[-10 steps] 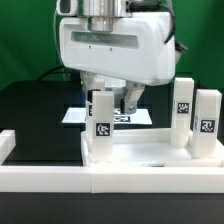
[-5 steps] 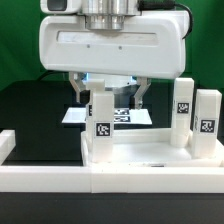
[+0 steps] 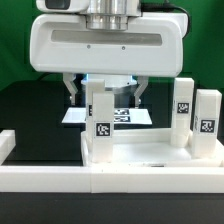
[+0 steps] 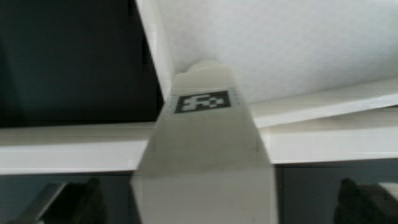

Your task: Assemble desk

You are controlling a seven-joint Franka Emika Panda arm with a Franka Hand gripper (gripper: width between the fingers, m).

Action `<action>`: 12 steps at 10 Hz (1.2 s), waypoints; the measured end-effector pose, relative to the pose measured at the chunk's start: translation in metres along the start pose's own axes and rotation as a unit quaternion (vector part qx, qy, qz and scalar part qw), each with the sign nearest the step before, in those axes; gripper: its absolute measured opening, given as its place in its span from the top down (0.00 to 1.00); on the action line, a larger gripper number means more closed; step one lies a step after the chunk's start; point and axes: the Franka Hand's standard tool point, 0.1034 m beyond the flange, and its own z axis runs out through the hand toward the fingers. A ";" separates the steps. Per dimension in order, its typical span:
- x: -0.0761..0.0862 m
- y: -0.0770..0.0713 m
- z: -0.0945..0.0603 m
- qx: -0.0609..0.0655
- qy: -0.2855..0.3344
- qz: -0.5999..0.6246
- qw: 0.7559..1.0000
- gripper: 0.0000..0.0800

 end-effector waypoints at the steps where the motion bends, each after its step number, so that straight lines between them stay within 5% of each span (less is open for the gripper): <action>1: 0.000 0.001 0.000 -0.002 0.000 -0.035 0.999 0.19; 2: 0.000 0.002 0.000 -0.005 -0.001 -0.059 0.998 0.19; 4: 0.000 0.003 0.000 -0.006 0.000 -0.056 0.998 0.52; 5: 0.000 0.003 0.000 -0.006 0.000 -0.056 0.998 0.52; 6: 0.000 0.003 0.001 -0.005 0.000 -0.053 0.999 0.64; 9: 0.000 0.003 0.001 -0.006 0.000 -0.020 1.000 0.64; 12: -0.002 0.003 0.001 -0.001 -0.004 0.181 0.984 0.64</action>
Offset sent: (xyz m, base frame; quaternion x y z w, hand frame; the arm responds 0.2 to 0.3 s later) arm 0.0000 0.0000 0.0000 0.0000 0.0000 0.0000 1.0000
